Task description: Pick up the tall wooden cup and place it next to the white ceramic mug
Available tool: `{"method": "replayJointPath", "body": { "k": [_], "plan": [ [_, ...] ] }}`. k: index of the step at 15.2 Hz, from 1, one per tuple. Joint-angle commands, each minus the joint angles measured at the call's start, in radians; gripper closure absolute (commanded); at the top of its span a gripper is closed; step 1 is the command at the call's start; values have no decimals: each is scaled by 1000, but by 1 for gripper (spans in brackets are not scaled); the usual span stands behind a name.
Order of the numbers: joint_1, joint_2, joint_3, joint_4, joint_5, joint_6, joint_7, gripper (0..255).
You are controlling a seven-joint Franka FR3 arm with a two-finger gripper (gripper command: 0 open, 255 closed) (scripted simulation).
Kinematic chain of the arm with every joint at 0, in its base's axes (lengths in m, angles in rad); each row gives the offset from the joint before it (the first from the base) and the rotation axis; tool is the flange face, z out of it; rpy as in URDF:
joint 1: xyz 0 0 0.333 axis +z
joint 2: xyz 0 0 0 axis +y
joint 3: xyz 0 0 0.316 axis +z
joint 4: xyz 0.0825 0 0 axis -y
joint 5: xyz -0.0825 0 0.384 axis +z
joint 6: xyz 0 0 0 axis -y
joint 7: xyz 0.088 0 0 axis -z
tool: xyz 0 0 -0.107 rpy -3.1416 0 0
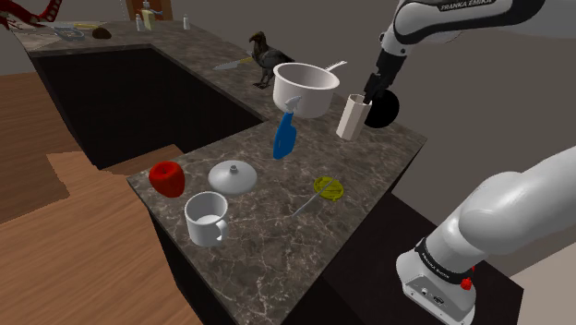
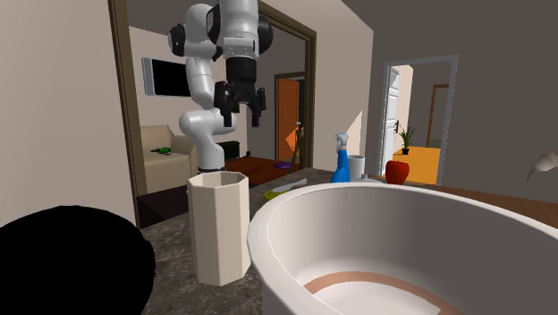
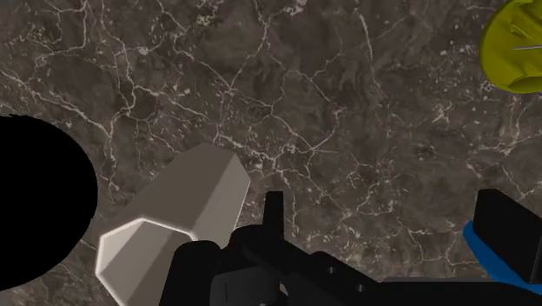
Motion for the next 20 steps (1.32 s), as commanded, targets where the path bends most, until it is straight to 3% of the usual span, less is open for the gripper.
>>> {"method": "replayJointPath", "body": {
  "k": [1,12,20],
  "plan": [
    [0,79,-31,41,23,45,-49,0],
    [-50,485,-119,322,245,162,-326,0],
    [-56,536,-111,281,273,249,-344,0]
  ]
}}
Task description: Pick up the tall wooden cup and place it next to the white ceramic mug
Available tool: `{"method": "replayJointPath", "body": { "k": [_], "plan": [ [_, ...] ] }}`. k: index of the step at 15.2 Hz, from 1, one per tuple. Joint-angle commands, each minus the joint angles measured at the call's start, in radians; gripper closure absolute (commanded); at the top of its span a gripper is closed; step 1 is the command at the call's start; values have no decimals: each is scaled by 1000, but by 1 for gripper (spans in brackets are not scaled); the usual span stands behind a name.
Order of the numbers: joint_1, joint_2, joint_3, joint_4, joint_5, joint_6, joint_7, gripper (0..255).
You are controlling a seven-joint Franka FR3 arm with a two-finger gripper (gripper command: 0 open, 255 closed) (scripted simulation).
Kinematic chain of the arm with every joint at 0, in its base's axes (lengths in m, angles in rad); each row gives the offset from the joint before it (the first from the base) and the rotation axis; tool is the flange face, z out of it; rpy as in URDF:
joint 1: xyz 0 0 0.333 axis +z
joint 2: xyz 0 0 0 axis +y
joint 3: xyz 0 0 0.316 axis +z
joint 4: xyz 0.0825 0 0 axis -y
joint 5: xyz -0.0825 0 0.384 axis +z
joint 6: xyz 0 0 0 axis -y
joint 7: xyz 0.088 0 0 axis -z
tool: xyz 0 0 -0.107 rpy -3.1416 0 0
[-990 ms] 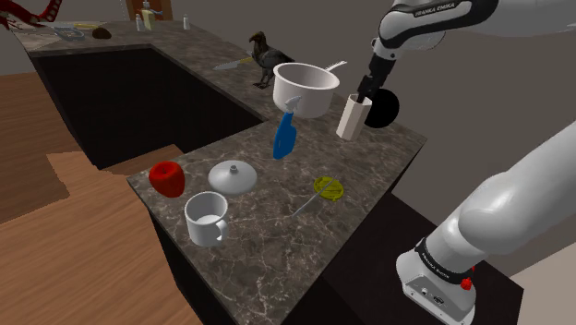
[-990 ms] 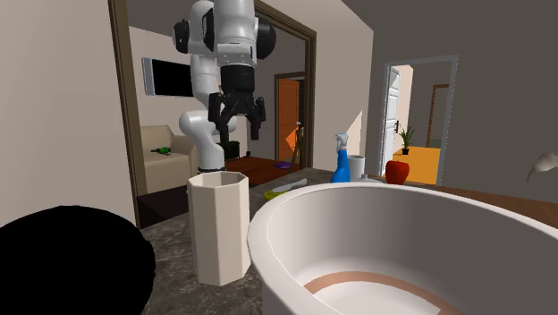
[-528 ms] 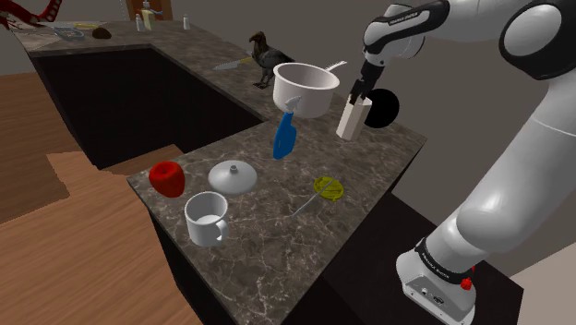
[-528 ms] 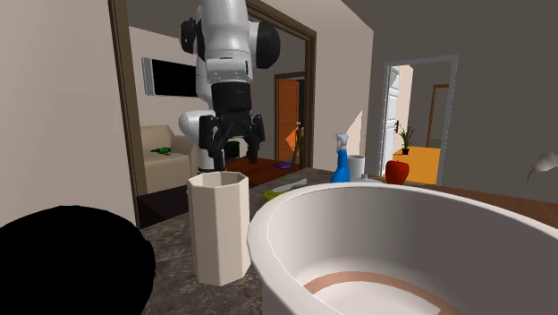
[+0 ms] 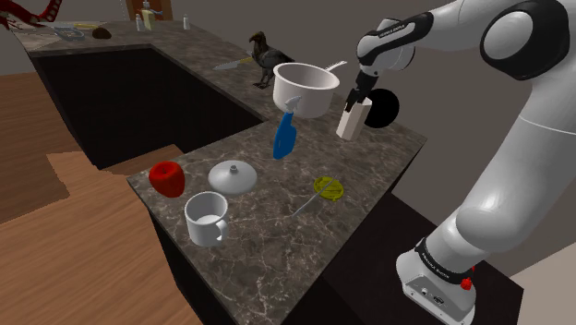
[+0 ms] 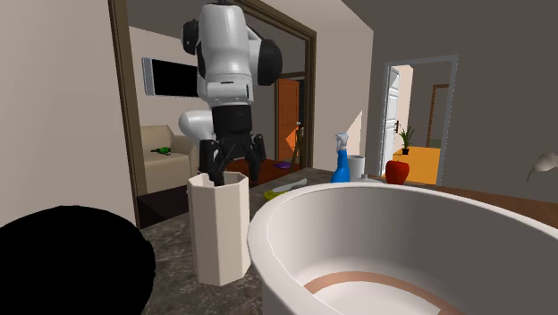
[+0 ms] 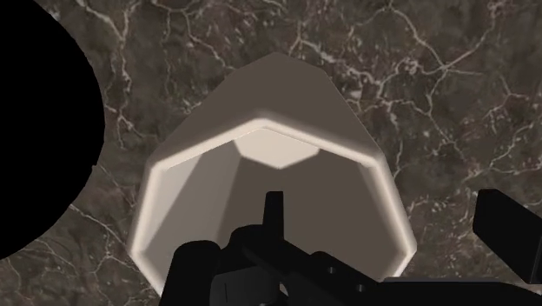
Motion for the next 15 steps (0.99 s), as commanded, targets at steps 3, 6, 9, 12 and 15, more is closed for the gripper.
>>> {"method": "replayJointPath", "body": {
  "k": [3,6,9,12,15],
  "plan": [
    [0,5,1,-4,3,9,-1,0],
    [0,5,1,-4,3,9,-1,0],
    [0,5,1,-4,3,9,-1,255],
    [0,5,1,-4,3,9,-1,255],
    [0,5,1,-4,3,9,-1,255]
  ]
}}
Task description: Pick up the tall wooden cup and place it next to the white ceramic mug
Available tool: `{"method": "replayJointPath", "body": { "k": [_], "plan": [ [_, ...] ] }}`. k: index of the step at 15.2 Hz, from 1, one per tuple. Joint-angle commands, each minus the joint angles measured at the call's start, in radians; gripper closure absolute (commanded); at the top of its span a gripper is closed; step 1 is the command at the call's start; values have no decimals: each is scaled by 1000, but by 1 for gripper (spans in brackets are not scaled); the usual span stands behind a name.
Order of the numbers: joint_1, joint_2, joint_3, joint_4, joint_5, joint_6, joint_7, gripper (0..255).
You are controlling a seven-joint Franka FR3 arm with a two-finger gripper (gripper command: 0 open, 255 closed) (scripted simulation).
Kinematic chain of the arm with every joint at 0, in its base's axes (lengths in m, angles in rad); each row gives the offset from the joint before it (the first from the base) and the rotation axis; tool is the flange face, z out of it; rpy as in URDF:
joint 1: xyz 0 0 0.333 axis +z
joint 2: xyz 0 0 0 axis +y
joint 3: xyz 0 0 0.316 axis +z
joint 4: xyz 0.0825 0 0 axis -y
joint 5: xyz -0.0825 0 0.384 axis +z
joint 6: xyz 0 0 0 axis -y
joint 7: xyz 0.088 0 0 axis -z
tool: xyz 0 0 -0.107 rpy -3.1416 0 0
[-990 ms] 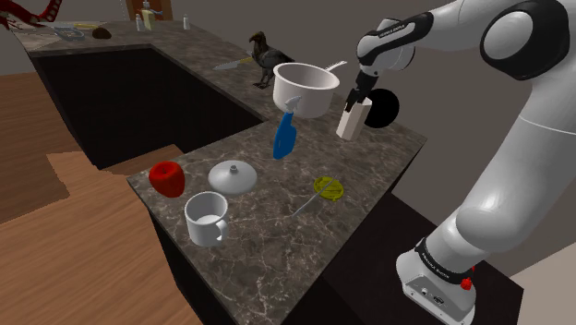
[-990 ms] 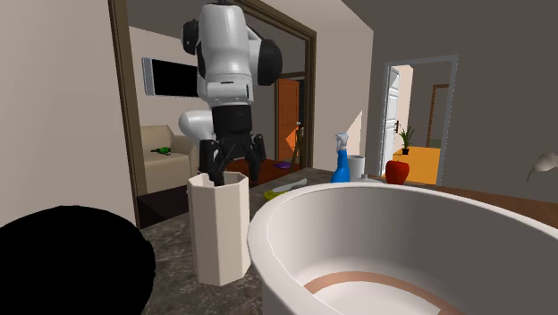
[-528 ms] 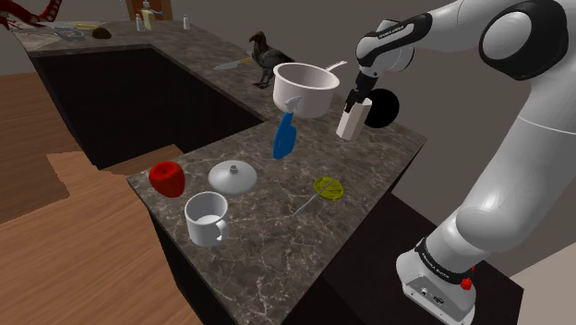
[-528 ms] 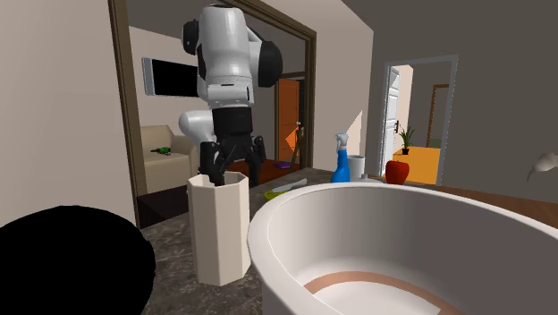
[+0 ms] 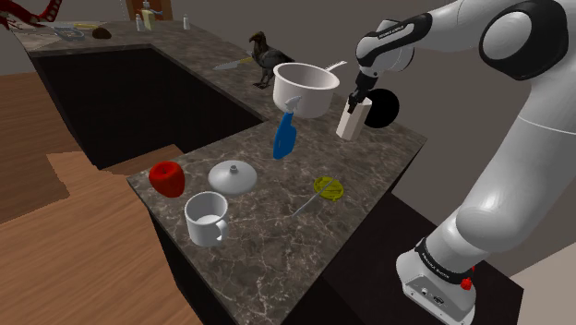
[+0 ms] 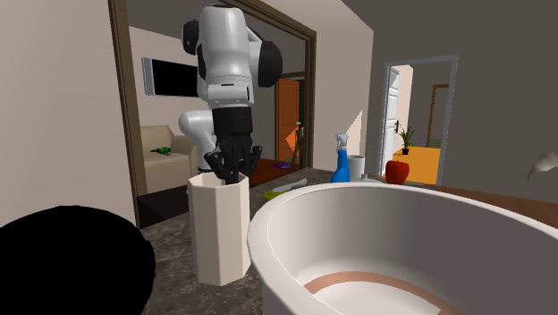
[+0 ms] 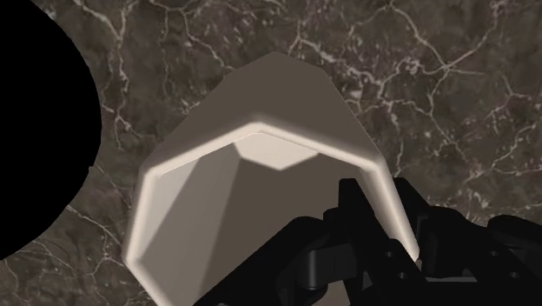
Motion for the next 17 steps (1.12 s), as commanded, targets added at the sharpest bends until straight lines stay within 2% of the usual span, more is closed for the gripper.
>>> {"method": "replayJointPath", "body": {
  "k": [1,17],
  "plan": [
    [0,0,0,0,0,0,0,255],
    [7,-70,-9,119,-43,-182,34,255]
  ]
}}
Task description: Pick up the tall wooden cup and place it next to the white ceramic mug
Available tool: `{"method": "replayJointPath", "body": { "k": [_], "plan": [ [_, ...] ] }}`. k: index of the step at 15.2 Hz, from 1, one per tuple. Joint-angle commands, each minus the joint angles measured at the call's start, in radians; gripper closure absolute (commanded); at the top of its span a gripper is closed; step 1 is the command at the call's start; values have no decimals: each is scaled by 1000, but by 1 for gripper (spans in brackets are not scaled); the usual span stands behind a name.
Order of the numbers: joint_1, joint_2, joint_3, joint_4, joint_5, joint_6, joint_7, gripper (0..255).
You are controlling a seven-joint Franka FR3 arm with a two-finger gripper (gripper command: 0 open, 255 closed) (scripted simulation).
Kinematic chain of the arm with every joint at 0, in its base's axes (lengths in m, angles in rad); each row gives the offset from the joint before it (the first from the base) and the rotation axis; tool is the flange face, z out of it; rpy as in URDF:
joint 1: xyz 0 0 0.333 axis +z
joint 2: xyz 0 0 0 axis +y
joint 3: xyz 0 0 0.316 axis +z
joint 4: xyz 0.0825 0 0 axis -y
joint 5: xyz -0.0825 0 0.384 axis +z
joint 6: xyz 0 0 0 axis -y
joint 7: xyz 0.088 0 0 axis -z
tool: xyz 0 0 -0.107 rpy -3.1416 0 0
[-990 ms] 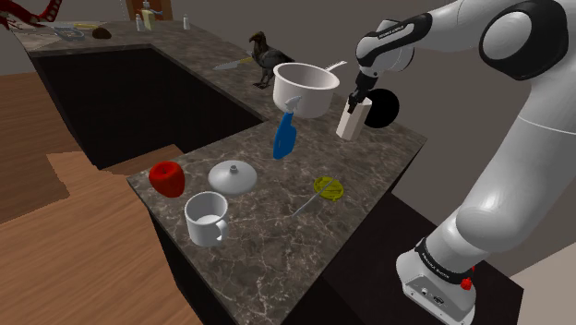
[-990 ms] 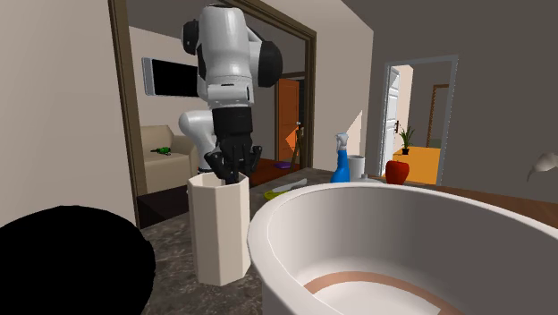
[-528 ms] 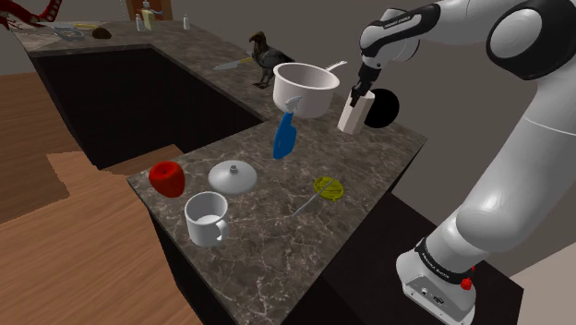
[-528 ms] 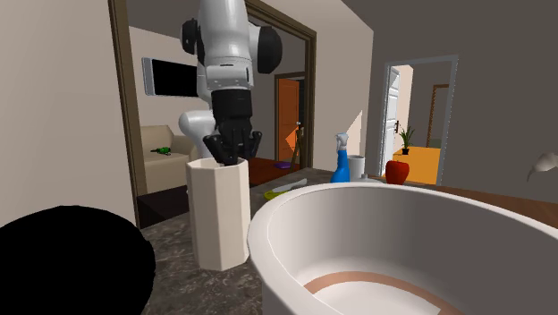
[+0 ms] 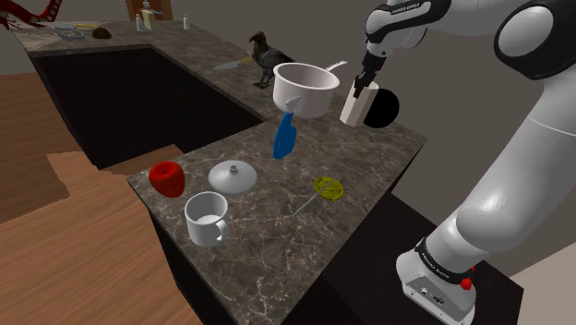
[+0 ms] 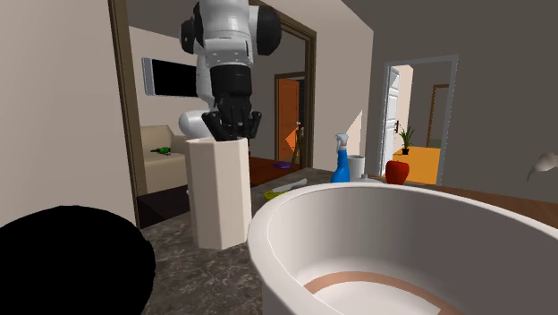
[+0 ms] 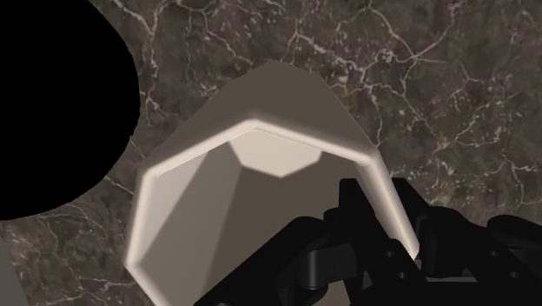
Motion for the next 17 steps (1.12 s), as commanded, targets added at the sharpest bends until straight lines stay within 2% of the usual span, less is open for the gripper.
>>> {"method": "replayJointPath", "body": {
  "k": [1,17],
  "plan": [
    [1,-9,-1,19,-5,-27,4,255],
    [-2,-27,-5,213,-19,-237,21,255]
  ]
}}
